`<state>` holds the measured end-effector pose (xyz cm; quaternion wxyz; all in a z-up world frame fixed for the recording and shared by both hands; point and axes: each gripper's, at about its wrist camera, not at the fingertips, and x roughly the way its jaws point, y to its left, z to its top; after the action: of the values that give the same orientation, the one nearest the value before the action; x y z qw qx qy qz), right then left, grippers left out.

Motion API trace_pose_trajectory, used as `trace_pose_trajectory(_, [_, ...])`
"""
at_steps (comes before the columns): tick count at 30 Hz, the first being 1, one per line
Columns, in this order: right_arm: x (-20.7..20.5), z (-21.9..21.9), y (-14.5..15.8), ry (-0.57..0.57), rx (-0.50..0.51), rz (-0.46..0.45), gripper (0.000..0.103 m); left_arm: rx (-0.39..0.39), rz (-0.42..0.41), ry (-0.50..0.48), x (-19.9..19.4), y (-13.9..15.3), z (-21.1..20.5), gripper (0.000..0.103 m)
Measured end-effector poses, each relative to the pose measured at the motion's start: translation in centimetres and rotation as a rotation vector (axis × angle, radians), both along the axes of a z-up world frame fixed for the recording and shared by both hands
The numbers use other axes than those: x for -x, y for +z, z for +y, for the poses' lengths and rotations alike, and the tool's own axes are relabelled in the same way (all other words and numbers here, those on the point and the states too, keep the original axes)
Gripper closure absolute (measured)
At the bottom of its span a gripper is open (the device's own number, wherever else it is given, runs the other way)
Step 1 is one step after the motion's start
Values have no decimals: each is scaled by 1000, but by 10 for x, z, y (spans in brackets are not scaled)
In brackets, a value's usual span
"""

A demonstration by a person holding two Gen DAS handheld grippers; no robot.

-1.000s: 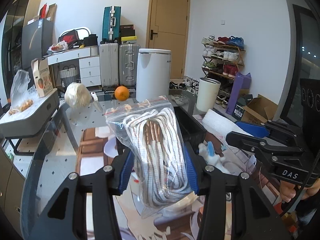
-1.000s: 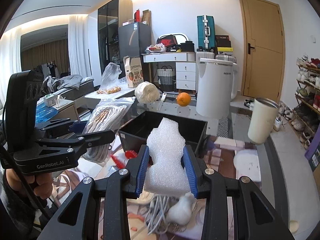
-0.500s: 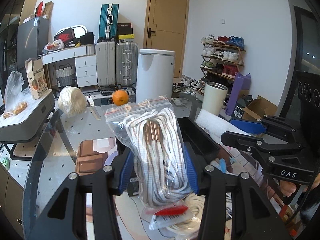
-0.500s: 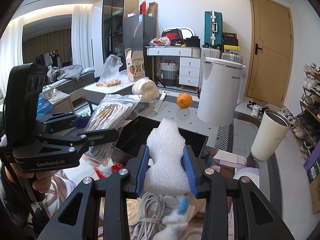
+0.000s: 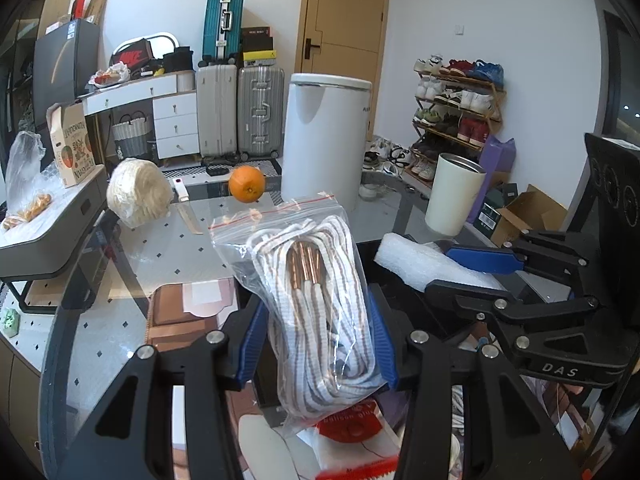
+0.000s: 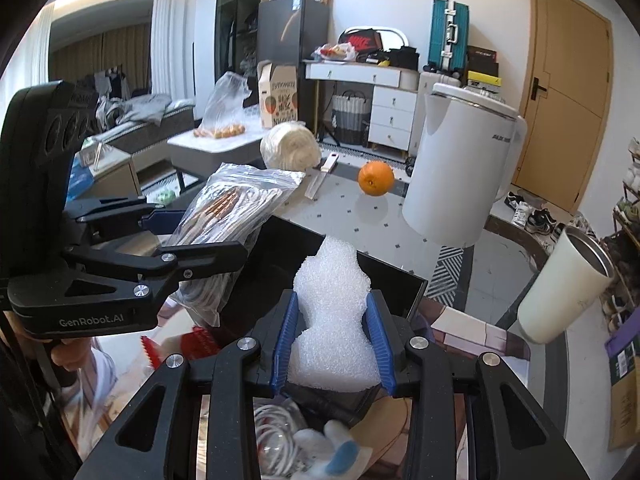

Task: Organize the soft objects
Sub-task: 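Lower the foam and cable bag into the black box with both grippers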

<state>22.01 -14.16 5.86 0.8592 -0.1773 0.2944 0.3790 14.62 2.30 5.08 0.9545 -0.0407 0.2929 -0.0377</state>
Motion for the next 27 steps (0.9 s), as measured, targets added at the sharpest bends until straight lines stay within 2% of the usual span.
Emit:
trace_pose_trajectory(15, [-34,29,-22,83,124,24,67,10,72,-55,-31,-17,1,56])
trace_pose_trajectory(27, [-41,33,-33,89,181,41,67,-13,124,-91,-42,-30,-9,56])
